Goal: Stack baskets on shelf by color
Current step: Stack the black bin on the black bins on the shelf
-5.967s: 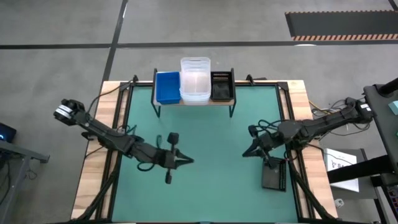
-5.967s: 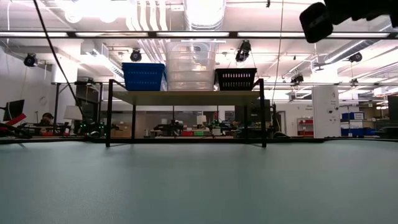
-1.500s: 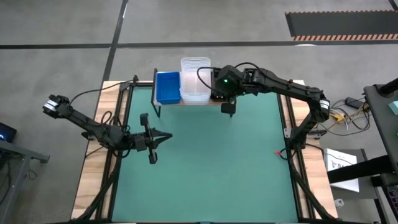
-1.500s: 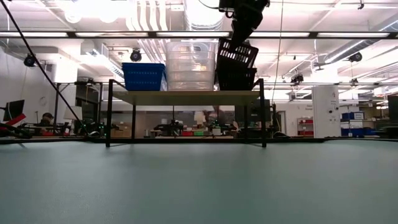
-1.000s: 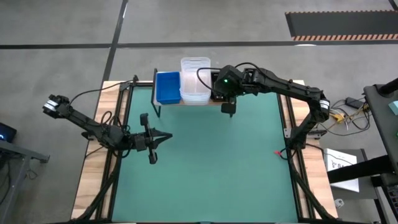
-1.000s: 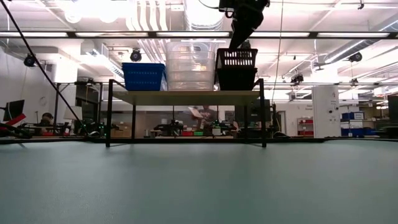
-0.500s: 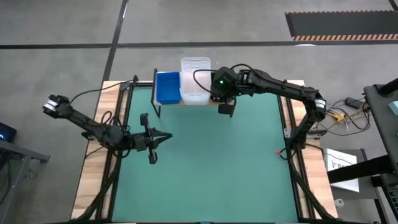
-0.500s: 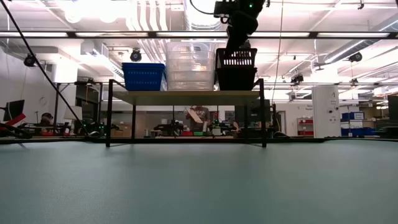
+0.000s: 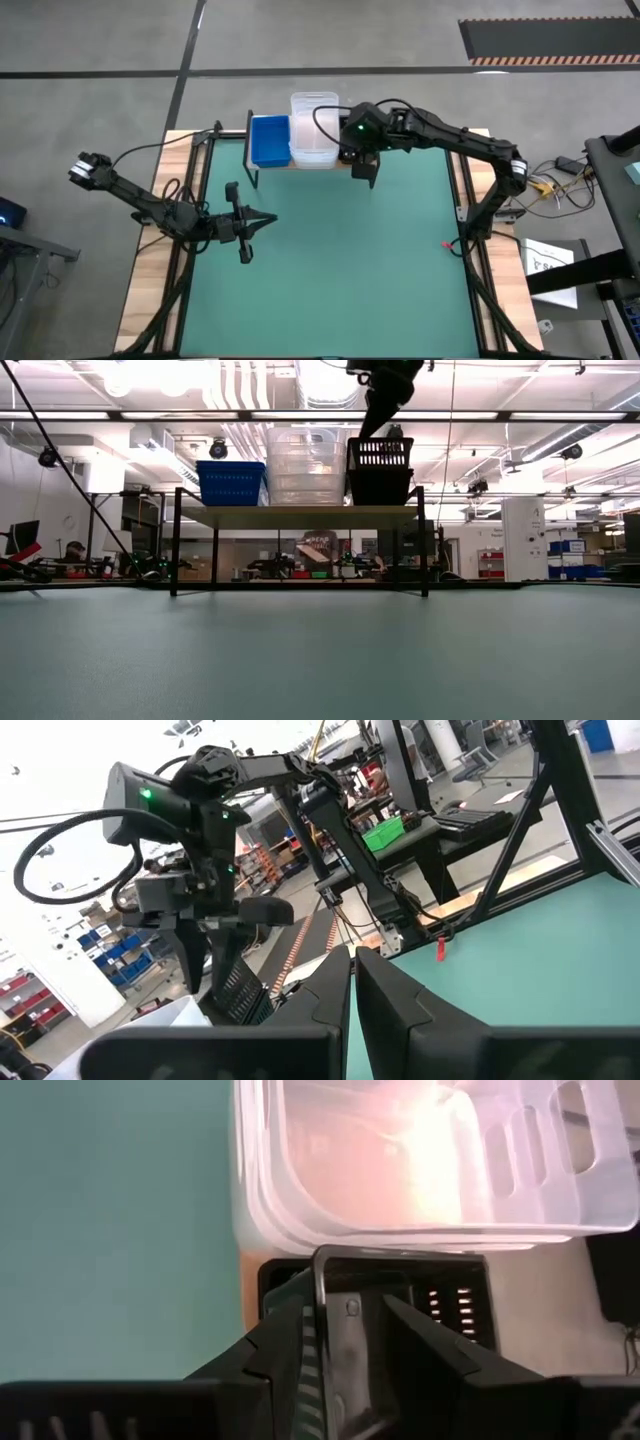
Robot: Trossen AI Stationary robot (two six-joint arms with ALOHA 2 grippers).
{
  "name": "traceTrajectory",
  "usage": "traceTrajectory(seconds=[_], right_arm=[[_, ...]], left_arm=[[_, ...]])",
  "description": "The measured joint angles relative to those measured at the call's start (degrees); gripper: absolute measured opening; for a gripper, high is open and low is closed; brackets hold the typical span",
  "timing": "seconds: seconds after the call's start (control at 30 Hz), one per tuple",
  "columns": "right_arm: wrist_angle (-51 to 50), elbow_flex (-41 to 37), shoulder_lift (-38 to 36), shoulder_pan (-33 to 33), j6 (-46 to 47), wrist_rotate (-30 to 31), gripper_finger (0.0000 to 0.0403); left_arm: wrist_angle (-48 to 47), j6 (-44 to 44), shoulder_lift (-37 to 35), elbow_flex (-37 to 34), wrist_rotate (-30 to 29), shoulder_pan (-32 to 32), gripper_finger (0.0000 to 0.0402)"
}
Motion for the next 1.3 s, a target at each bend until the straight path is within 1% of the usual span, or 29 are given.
traceTrajectory(seconds=[0.07,0.17,0.47,0.57,0.67,0.77,0.87,0.97,1.0,1.07,1.13,1.2,1.3], right_arm=[[-0.02,0.12,-0.07,0.00,-0.25,-0.01,0.0120],[-0.37,0.12,-0.07,0.00,-0.27,-0.03,0.0101],[-0.53,-0.05,0.15,0.00,-0.32,-0.57,0.0015],[-0.72,-0.09,0.16,0.02,0.79,-1.79,0.0011],[-1.44,-0.21,0.36,0.02,2.09,-2.31,0.0011],[-1.08,-1.23,0.39,0.02,3.28,-3.11,0.0023],[-0.82,-1.74,0.46,0.02,6.05,-3.26,0.0049],[-0.89,-1.80,0.29,0.05,6.22,-3.27,0.0078],[-0.91,-1.80,0.13,0.13,6.37,-3.23,0.0087],[-1.24,-1.80,-0.73,0.13,8.31,-3.65,0.0102],[-1.86,-1.90,-2.00,0.13,10.19,-5.09,0.0110],[-1.64,-2.62,-3.54,0.24,10.81,-6.63,0.0114],[2.44,-5.63,-6.26,0.52,10.81,-7.07,0.0108]], left_arm=[[0.01,0.05,0.00,0.00,0.00,0.00,0.0004],[0.00,0.09,0.00,0.04,0.00,0.04,0.0004],[0.03,0.94,0.00,0.15,0.00,0.04,0.0004],[0.04,1.32,0.00,0.15,0.00,0.04,0.0004],[0.02,1.34,0.00,0.15,0.00,0.04,0.0004],[0.01,1.36,0.00,0.15,0.00,0.04,0.0004],[0.02,1.36,0.00,0.15,0.00,0.04,0.0004],[-0.91,0.99,0.00,0.15,0.00,0.02,0.0004],[-3.30,0.38,-0.18,0.17,0.00,-0.08,0.0004],[-11.80,-0.91,-1.66,0.17,0.05,-0.58,0.0004],[-20.63,-5.31,-3.67,0.15,0.19,-0.93,0.0004],[-27.34,-10.66,-6.15,0.14,0.24,-0.98,0.0004],[-30.68,-15.21,-10.16,0.07,0.13,-0.98,0.0004]])
